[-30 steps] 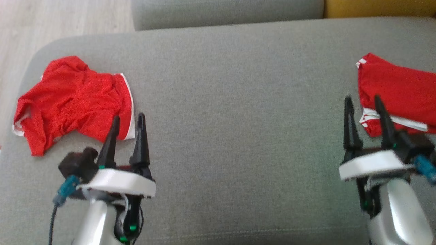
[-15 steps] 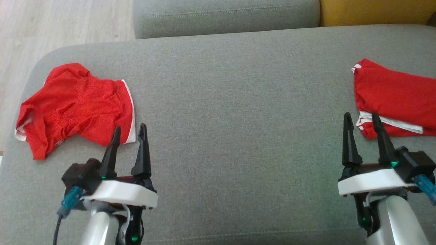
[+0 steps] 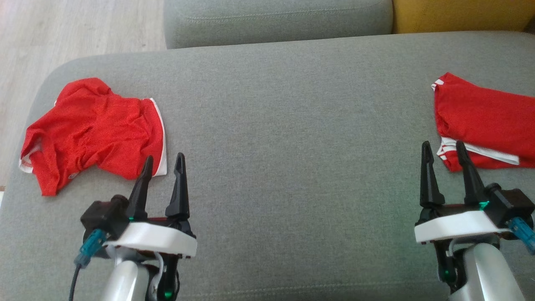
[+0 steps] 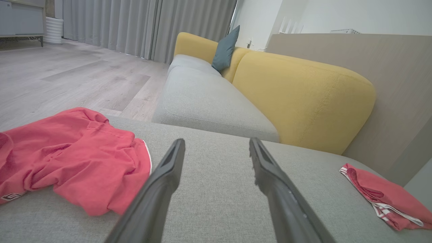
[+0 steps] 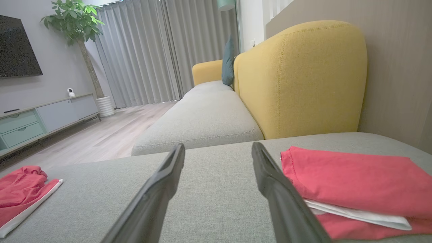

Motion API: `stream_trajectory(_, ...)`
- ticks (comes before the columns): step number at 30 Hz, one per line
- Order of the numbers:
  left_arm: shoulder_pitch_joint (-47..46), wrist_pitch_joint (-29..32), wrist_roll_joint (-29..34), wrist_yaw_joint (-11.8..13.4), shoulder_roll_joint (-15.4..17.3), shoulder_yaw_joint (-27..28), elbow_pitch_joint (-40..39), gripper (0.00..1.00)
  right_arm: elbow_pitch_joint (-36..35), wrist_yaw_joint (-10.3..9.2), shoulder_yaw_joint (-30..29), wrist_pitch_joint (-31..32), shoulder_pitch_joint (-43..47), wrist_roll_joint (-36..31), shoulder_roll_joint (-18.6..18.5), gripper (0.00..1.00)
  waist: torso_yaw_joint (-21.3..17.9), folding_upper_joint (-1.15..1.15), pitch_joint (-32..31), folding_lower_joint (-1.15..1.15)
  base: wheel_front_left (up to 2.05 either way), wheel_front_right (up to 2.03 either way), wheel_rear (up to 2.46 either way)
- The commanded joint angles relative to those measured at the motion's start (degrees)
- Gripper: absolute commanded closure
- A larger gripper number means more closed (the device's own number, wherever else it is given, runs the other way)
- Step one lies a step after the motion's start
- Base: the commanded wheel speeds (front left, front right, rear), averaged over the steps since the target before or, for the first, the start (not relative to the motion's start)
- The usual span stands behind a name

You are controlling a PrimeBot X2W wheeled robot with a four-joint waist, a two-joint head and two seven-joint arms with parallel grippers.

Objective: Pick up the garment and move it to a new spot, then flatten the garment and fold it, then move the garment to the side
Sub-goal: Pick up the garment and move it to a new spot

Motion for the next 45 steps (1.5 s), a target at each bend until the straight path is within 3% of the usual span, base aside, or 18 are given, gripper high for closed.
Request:
stream_trajectory(1,-1.5,-0.3,0.6,0.1,0.5,1.8,-1.6,0.00,-2.0,0.37,1.5,-0.6,-1.2,0.2,-0.1,0.00,0.0,0.00,0.0,0.00,0.00,0.00,0.00)
stream_trajectory(13,-2.3,-0.3,0.2,0.2,0.5,2.0,-1.5,0.00,-2.0,0.37,2.2,-0.6,-0.9,-0.1,-0.1,0.00,3.2,0.00,0.7,0.00,0.00,0.00,0.00)
stream_trajectory(22,-2.9,-0.3,0.1,0.9,0.5,3.9,-1.5,0.00,-1.8,0.37,5.2,-0.5,-0.8,-0.5,-0.1,0.00,11.9,0.00,1.3,0.00,0.00,0.00,0.00)
stream_trajectory(33,-1.8,-0.3,0.0,1.1,0.5,4.9,-1.6,0.00,-0.9,0.37,7.0,0.0,-0.5,-0.2,-0.1,0.00,19.5,0.00,0.8,0.00,0.00,0.00,0.00)
stream_trajectory(45,-1.5,-0.3,0.1,1.0,0.5,6.3,-2.1,0.00,-0.8,0.37,8.3,0.2,-0.5,0.2,-0.1,0.00,21.6,0.00,1.4,0.00,0.00,0.00,0.00)
